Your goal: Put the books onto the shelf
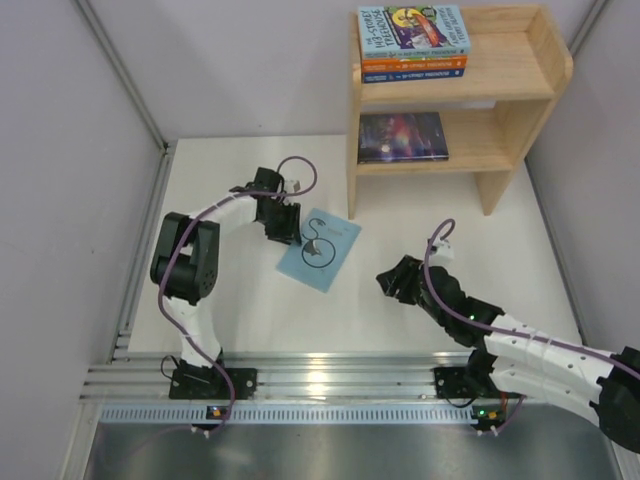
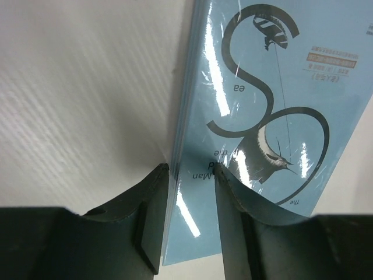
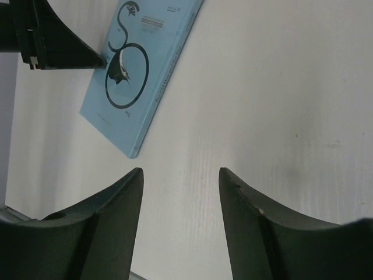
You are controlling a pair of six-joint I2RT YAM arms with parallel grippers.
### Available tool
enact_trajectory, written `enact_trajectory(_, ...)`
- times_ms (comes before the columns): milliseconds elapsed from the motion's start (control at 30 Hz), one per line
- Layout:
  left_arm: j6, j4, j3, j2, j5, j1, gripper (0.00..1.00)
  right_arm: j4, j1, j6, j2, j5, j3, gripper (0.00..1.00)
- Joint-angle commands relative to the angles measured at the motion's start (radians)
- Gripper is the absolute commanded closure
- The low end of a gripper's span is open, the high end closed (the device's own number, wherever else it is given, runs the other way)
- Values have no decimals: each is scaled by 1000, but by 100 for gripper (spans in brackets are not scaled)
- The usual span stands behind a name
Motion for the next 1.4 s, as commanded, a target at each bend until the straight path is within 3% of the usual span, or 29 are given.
enact_trajectory(0, -83, -85, -46, -1, -78, -21, 59, 46, 14, 86, 1, -4, -31, 45)
enact_trajectory(233, -224, 75, -307, -204, 18, -30, 57, 169, -9, 73, 138, -21, -27, 43)
enact_trajectory(467, -310, 165, -355, -306, -46, -6, 40, 364, -84, 19, 366, -186, 50, 41)
enact_trajectory(600, -344, 215, -366, -307, -26, 33, 39, 373, -87, 4, 486, -187, 128, 40)
enact_trajectory(867, -344, 323, -421, -254, 120, 5, 48, 497, -84, 114, 647, -121, 148, 37)
enact_trajectory(967, -358, 363, -448, -248, 143, -30, 56, 549, -84, 134, 687, -136, 119, 37)
enact_trajectory(1167, -365, 412, -505, -261, 167, -99, 67, 486, -85, 79, 638, -148, 88, 37)
enact_trajectory(1367, -422, 450, -560, -333, 120, -140, 64, 368, -105, 19, 644, -124, 140, 37)
